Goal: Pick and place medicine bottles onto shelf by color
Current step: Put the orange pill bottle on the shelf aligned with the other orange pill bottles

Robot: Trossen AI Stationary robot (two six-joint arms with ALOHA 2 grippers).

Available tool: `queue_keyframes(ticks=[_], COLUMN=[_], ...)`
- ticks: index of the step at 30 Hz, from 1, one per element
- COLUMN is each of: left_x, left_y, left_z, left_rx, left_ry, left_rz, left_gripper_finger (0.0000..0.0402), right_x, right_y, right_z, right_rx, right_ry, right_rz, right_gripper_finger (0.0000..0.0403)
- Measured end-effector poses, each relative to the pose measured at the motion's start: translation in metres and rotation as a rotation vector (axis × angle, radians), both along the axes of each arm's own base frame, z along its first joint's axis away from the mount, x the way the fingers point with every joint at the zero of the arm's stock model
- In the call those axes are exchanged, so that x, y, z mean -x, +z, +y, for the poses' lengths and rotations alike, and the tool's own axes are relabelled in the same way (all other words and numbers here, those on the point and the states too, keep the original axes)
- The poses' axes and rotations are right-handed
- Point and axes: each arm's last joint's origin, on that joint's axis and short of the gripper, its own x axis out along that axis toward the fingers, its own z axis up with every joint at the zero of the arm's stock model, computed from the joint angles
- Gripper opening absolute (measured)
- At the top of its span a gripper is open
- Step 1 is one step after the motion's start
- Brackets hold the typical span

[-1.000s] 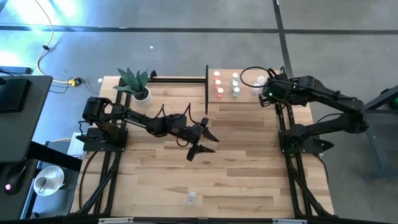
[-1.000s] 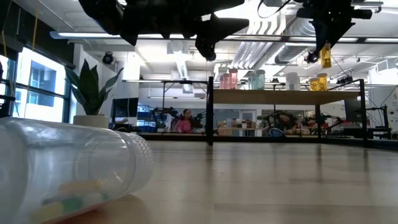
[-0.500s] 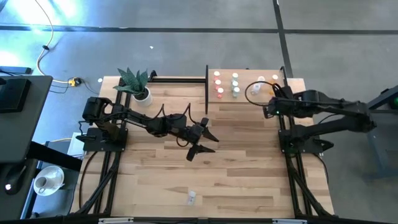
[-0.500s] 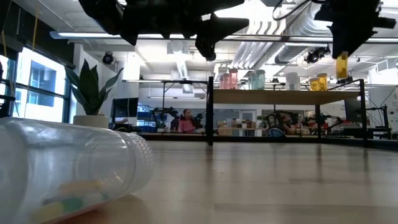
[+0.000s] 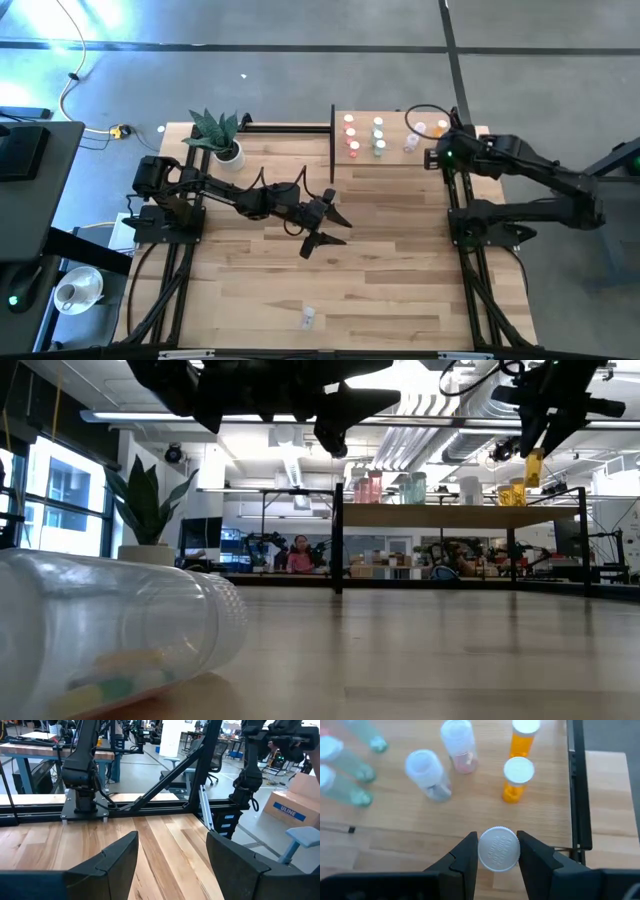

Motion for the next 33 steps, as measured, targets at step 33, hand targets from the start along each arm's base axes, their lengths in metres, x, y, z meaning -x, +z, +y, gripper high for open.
queue_keyframes(ticks=[33], left_x=[0.0], left_y=[0.0], left_z=[0.0], left_rx=[0.0], left_ry=[0.0], left_rz=[0.001], left_gripper_finger=[0.0225], right_x=[-0.014], right_y=[-0.017], right_z=[-0.046], right_rx=[-0.115], right_ry=[-0.164], right_rz=[0.054], right_gripper_finger=[0.0108])
